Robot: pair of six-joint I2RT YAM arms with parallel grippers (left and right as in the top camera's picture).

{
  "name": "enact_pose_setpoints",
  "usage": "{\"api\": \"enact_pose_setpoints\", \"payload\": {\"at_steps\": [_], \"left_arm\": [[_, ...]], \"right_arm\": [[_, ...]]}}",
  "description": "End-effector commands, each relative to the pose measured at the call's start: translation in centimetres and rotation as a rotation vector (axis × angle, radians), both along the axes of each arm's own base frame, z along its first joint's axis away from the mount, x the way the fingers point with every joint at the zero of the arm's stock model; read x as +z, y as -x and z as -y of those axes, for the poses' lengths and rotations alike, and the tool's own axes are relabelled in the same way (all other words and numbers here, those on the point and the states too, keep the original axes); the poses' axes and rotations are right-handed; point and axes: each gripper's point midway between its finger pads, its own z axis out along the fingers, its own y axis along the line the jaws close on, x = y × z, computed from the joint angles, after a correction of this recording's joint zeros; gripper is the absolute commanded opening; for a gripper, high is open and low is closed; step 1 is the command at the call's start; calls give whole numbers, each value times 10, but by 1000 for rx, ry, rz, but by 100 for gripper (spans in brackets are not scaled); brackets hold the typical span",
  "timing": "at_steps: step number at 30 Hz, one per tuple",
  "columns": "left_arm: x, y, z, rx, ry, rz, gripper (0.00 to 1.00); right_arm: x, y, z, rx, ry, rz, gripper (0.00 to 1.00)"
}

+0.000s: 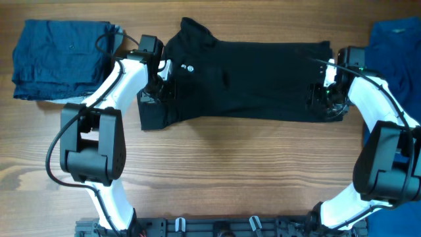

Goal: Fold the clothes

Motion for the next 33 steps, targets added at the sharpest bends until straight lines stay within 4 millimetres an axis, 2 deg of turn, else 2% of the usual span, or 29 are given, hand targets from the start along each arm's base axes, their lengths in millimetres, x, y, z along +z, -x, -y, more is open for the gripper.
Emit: {"api": "enact_pose_setpoints", "payload": {"at_steps": [1,3,5,6,8,9,11,13,15,17,18,20,22,23,25,28,31,32,33], "left_arm": [[-7,8,-12,6,-69,-32,4],[-9,8,-23,50,-133,-37,4],[-9,10,-28,65,-162,-45,4],[-9,14,-29,78,-165,-62,4],[-9,15,-29,79,-166,-69,4],[-9,17,-29,82,-167,-74,4],[-9,19,-30,85,-171,-84,4],[-9,19,-33,101,-191,-82,4],[-9,18,-48,156,-276,-72,4],[-9,18,-48,155,-276,-72,5],[-9,18,-48,155,-277,-72,5],[-9,17,-48,155,-276,-71,5],[-9,15,-48,156,-273,-60,7],[-9,13,-47,157,-271,-55,9],[-9,10,-47,159,-266,-41,18],[1,-2,-34,160,-197,-9,31],[31,-23,-21,163,-118,70,36],[58,-38,-13,163,-71,143,41],[72,-45,-8,161,-39,179,43]], "right_arm": [[19,-7,33,-93,34,58,78],[19,-7,42,-116,-8,78,74],[19,-13,32,-10,-77,127,70],[15,-18,31,7,-77,150,60],[12,-18,31,15,-76,146,50],[7,-18,31,14,-79,138,39],[-9,-14,29,13,-93,98,24],[-23,-11,28,18,-103,63,20],[-42,-7,27,21,-115,21,20],[-55,-4,33,11,-90,-9,20],[-59,0,43,-8,-33,-38,18],[-59,5,62,-96,68,-67,16],[-57,2,64,-101,70,-56,16],[-54,-4,59,-95,42,-38,19],[-44,-19,47,-67,-40,16,26],[-13,-40,36,-44,-113,108,39],[16,-47,26,-19,-161,154,49],[32,-47,11,32,-210,180,51],[39,-47,-1,65,-241,190,51]]}}
